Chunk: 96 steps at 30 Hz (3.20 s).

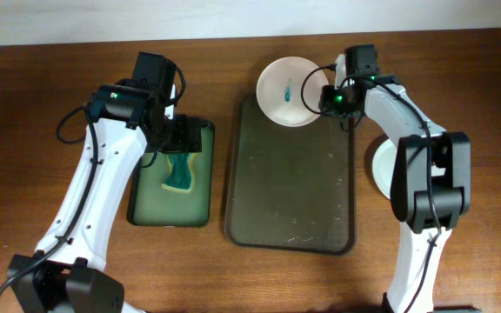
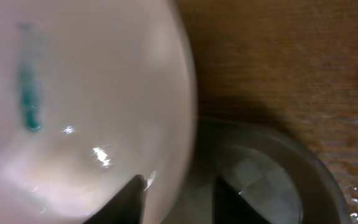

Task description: Clean dirty plates on tray and stack at the side

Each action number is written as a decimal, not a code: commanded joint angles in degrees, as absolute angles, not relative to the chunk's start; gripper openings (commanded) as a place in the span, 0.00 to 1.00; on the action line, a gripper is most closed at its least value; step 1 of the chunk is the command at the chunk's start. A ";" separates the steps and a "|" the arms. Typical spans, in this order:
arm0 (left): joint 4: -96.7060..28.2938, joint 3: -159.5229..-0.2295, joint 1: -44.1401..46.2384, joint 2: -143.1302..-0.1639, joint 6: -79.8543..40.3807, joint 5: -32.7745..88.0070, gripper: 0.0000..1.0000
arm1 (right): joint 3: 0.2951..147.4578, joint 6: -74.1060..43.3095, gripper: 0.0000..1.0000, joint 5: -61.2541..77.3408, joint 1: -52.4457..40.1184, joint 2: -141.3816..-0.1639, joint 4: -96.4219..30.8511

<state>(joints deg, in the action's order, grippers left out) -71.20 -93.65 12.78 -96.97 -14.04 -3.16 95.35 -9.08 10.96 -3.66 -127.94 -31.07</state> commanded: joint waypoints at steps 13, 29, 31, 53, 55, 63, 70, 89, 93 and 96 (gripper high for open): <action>-71.24 -94.06 12.73 -96.62 -13.58 -2.74 1.00 | 96.05 -15.31 0.04 15.86 -4.38 -119.50 -69.23; -71.24 -94.06 12.73 -96.62 -13.58 -2.74 0.99 | 78.81 -19.90 0.49 10.94 -9.80 -91.44 -61.73; -71.24 -94.06 12.73 -96.62 -13.58 -2.74 0.99 | 78.78 -16.71 0.49 9.65 -9.80 -85.82 -62.65; -58.35 -77.73 13.56 -96.84 -14.92 1.32 0.95 | 78.67 -12.43 0.54 10.90 -9.80 -83.00 -63.64; -51.55 -71.85 13.93 -96.86 -14.85 1.10 0.94 | 78.67 -12.43 0.54 10.90 -9.80 -83.00 -63.61; -34.79 -60.88 13.80 -100.22 -14.28 -10.11 0.65 | 78.65 -12.45 0.54 10.90 -9.80 -83.00 -63.92; -32.14 -60.90 13.61 -109.16 -11.88 -8.16 0.06 | 78.65 -12.45 0.54 10.90 -9.80 -83.00 -64.14; -46.78 -74.72 13.61 -117.36 -11.90 -4.27 0.00 | 78.65 -12.43 0.54 10.90 -9.80 -83.00 -64.93; -47.05 -74.89 13.61 -117.69 -11.90 -4.23 0.00 | 78.65 -12.43 0.54 10.90 -9.80 -83.00 -64.90; -48.84 -75.75 13.61 -117.51 -11.90 -3.53 0.00 | 78.65 -12.45 0.54 10.90 -9.80 -83.00 -64.86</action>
